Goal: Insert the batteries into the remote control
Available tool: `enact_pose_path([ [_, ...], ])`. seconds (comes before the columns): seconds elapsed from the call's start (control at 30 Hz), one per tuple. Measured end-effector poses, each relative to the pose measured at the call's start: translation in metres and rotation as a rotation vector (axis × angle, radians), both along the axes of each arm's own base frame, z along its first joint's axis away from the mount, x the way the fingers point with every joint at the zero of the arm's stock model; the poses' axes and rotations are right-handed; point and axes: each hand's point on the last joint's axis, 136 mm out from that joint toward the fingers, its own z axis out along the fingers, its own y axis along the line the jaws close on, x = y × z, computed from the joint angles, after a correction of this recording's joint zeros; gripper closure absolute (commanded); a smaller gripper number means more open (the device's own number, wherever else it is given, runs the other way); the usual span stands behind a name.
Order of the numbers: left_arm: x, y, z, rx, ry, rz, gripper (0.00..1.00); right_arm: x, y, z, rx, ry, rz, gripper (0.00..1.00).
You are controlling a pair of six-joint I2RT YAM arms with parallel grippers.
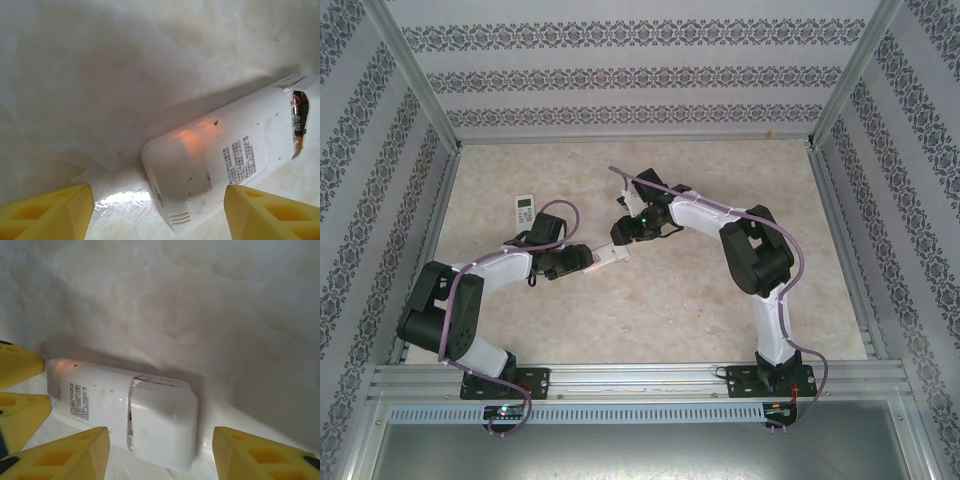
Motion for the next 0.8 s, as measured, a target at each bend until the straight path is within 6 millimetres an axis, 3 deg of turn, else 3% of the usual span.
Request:
enact_pose_path([
  [0.2,0.000,0.001,-0.002,0.014,0.029,0.003,0.36,0.005,0.006,-0.001,0.001,-0.006,-0.001,0.48],
  [0.47,0.000,0.002,-0.004,0.023,0.042,0.001,0.38,0.005,0.001,-0.022,-0.072,0.000,-0.005,0.50],
  [0.8,0.000,0.003,-0.009,0.058,0.092,-0.025,0.47,0.005,0.007,-0.020,-0.105,-0.014,-0.006,0.58],
])
